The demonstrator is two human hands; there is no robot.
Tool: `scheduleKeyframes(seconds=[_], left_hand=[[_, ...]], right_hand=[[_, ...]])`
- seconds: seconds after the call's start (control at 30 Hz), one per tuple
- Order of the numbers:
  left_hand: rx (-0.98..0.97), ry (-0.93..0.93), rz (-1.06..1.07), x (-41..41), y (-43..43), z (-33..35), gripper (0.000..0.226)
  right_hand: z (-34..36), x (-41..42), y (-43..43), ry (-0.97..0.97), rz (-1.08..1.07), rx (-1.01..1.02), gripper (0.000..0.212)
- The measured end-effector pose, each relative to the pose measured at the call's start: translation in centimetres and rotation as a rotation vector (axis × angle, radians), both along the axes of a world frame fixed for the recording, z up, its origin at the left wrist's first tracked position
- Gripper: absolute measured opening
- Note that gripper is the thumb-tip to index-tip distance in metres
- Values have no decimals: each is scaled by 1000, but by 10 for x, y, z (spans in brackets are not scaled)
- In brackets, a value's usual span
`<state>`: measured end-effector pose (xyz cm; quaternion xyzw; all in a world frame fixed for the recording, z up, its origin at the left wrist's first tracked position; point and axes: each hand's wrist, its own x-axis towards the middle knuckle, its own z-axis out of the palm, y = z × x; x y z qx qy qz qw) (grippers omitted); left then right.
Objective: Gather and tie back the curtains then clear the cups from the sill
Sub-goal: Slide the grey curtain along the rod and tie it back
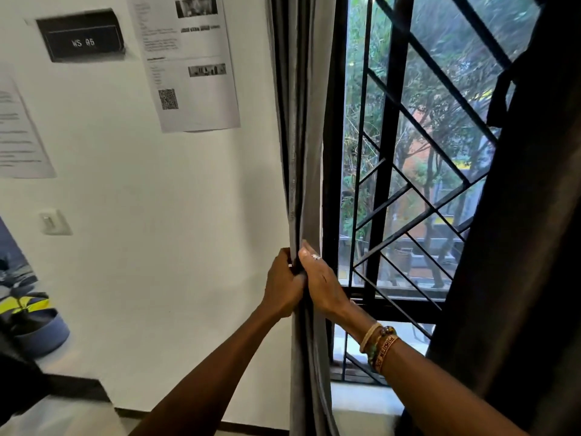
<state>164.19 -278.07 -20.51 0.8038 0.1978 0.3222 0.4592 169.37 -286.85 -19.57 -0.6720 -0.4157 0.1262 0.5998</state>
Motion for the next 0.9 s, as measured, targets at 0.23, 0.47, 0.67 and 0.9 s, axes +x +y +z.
scheduleKeyframes(seconds=[0.23, 0.47, 0.67, 0.9], left_hand=[[-13, -18, 18, 2, 8, -7, 43], [-128, 131, -236, -8, 19, 16, 50], [-15, 241, -214, -18, 32, 36, 57], [121, 371, -132, -23, 39, 44, 66]], right_hand=[[-2, 30, -5, 187, 13, 29, 57], [24, 84, 12, 517, -264, 287, 24], [18, 95, 11, 725, -93, 75, 36], [-3, 97, -12, 565, 164, -252, 23]])
